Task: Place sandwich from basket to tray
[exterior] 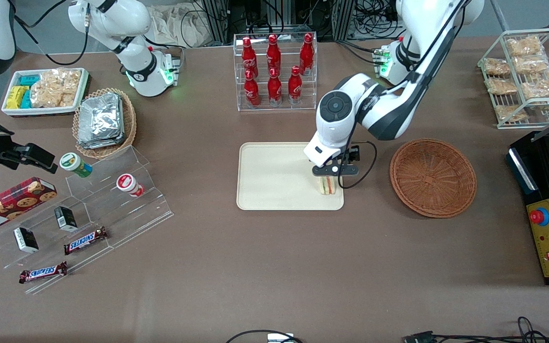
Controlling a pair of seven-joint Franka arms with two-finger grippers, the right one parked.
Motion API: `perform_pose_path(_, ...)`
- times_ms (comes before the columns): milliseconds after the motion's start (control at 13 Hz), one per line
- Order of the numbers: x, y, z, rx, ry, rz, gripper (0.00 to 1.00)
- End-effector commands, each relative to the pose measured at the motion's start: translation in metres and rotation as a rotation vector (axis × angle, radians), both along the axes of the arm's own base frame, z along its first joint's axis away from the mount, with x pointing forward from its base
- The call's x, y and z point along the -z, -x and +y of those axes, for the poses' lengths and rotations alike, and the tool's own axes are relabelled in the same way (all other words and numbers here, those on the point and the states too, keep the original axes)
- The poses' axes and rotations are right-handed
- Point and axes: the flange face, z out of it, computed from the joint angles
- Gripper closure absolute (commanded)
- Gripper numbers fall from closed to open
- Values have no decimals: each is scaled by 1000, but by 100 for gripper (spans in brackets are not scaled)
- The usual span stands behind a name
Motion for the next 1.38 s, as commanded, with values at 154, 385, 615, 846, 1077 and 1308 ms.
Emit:
perform_pose_path(154, -134, -39, 17, -39, -48, 31, 0)
perform_pose_path(385, -165, -65, 58, -80, -25, 7, 0)
perform_pose_path(615, -204, -74, 120, -89, -34, 4, 0)
perform_pose_path(846, -232, -85, 195, -127, 7, -6, 0)
perform_pose_path(1077, -250, -84, 249, -145, 55, -20, 0)
perform_pose_path(1308, -249, -75, 305, -122, 112, -49, 0)
